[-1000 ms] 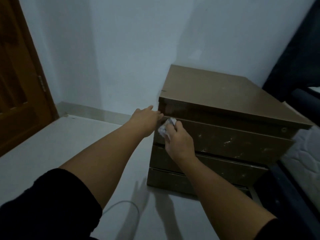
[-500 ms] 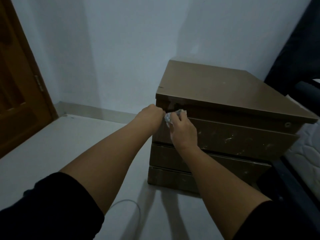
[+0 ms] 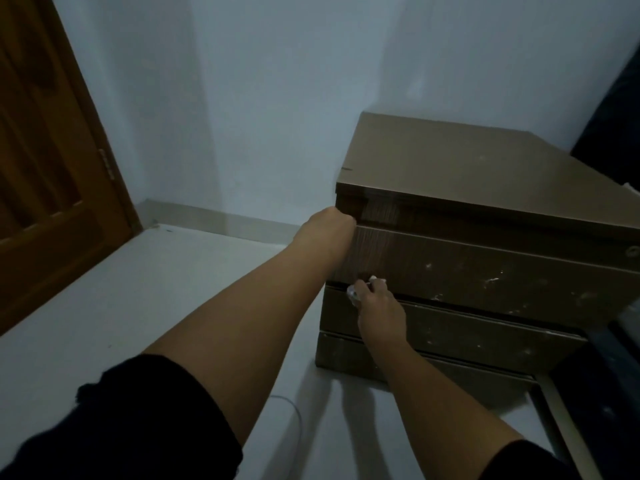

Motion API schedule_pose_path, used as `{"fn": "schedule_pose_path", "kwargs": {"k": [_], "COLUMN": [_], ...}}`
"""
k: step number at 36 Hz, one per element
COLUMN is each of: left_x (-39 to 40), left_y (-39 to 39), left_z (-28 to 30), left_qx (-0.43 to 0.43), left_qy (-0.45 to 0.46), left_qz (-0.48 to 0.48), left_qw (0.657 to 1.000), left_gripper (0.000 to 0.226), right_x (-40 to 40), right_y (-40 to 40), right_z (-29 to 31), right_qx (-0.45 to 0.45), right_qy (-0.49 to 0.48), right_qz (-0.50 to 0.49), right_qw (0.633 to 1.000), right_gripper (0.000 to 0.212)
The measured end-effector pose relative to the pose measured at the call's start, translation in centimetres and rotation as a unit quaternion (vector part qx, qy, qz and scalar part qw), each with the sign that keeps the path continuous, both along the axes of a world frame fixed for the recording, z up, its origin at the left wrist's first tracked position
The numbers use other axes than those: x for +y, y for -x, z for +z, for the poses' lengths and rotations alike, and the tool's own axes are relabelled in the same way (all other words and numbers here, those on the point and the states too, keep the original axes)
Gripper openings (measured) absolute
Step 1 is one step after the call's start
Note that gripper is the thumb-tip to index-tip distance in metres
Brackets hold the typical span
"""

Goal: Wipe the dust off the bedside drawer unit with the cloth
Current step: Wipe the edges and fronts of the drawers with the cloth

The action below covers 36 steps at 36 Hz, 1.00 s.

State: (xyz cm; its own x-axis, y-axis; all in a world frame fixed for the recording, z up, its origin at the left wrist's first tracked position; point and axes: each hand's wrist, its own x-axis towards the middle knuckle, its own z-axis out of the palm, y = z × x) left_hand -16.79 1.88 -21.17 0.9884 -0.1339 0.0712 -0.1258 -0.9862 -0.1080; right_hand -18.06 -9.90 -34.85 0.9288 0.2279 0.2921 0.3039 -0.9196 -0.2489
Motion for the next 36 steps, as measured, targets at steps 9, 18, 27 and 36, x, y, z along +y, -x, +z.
{"fn": "schedule_pose_path", "kwargs": {"k": [9,18,27,36], "left_x": [-0.4,-2.1,-2.9,-3.3], "left_y": [0.5,1.2,0.5,0.4], "left_z": [0.6,1.0,1.0,0.6], "left_qx": [0.011,-0.023,-0.026,-0.016], "left_qy": [0.000,0.053,-0.017,-0.033], "left_qz": [0.015,-0.045,-0.046,-0.035], "left_qw": [1.000,0.997,0.998,0.999], "left_gripper": [0.048,0.042,0.049,0.059], "right_x": [-1.7,-4.1,-4.8,-5.7], "right_y": [1.3,0.0,-1.3,-0.2], "right_z": [3.8,10.6,8.0,2.1], "right_qx": [-0.048,-0.169,-0.172,-0.033], "right_qy": [-0.012,-0.017,-0.028,-0.019], "right_qz": [0.066,0.006,0.017,-0.029], "right_qw": [0.997,0.985,0.984,0.999], "right_gripper": [0.049,0.033,0.053,0.045]}}
